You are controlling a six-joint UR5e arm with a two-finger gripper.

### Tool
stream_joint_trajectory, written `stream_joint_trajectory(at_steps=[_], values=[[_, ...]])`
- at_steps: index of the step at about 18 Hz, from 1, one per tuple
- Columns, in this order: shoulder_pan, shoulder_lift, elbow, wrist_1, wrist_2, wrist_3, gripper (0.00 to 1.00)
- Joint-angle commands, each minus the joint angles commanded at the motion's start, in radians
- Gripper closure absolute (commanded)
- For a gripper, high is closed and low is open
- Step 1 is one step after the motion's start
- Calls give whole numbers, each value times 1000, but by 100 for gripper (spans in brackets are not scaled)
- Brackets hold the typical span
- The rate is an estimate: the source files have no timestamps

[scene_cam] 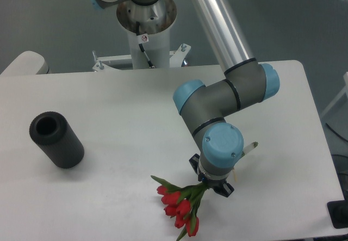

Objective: Insert the flowers into the vase
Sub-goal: 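Hold the red tulip bunch in the gripper, stems pointing down, then carry the tulips toward the black vase and raise them above its opening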

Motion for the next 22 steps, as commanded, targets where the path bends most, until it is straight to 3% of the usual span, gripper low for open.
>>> stream_joint_trajectory(at_steps=[11, 16, 22], values=[[-15, 5, -3, -2, 0, -15, 98], [-35, 11, -18, 0, -15, -116, 98], [-52, 70, -83, 17, -132, -170, 100]])
